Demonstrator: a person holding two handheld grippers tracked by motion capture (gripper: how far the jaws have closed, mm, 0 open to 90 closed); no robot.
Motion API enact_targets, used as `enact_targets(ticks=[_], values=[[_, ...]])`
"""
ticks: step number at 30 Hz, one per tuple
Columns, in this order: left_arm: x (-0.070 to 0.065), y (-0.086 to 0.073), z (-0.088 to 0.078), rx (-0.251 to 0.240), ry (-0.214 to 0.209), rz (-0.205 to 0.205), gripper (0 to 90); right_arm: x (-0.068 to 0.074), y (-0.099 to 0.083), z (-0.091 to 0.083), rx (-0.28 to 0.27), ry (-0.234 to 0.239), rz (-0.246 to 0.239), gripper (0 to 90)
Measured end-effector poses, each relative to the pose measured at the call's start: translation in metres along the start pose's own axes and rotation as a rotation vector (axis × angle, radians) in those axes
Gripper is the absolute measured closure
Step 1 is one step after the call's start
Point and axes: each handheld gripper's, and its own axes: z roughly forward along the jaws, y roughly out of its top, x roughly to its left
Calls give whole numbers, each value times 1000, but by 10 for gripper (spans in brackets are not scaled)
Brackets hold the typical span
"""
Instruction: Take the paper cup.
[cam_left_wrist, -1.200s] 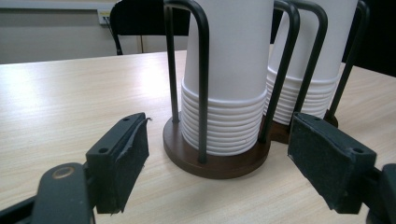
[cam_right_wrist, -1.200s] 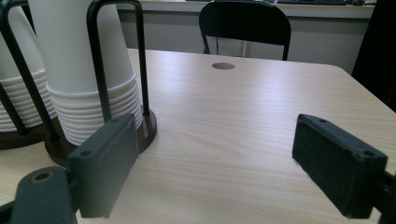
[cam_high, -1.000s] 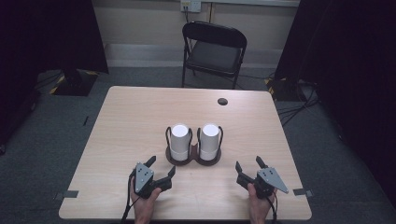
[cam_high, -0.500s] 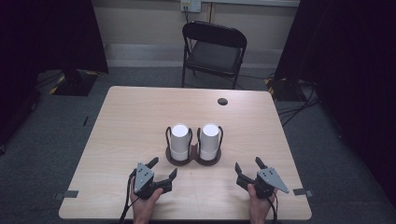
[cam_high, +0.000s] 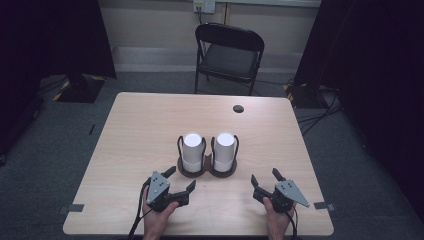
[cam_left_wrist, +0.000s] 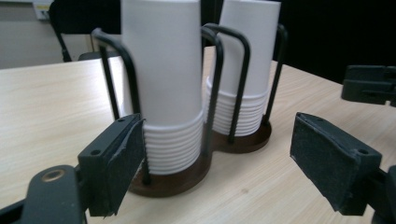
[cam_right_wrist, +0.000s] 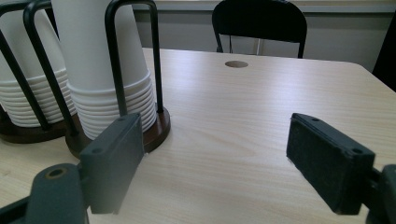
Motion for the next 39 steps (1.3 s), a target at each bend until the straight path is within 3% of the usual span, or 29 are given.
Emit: enact_targets(ticks=[2,8,16,22,30,32,39], values=[[-2,4,3,9,-9,24,185,0,0,0,0,0,0,184],[-6,12,9,15,-55,17,182,-1,0,0,3,-5,8,189],[-10,25,17,2,-119,55,186,0,0,0,5,-6,3,189],[-15,33,22,-5,-175,54,172,0,0,0,2,-8,4,189],[-19,45,29,-10,-197,69,172,0,0,0,-1,-11,6,189],[-20,47,31,-14,-182,73,180,0,0,0,0,-12,4,189],[-20,54,39,-18,-188,66,191,0,0,0,-1,-15,5,183]])
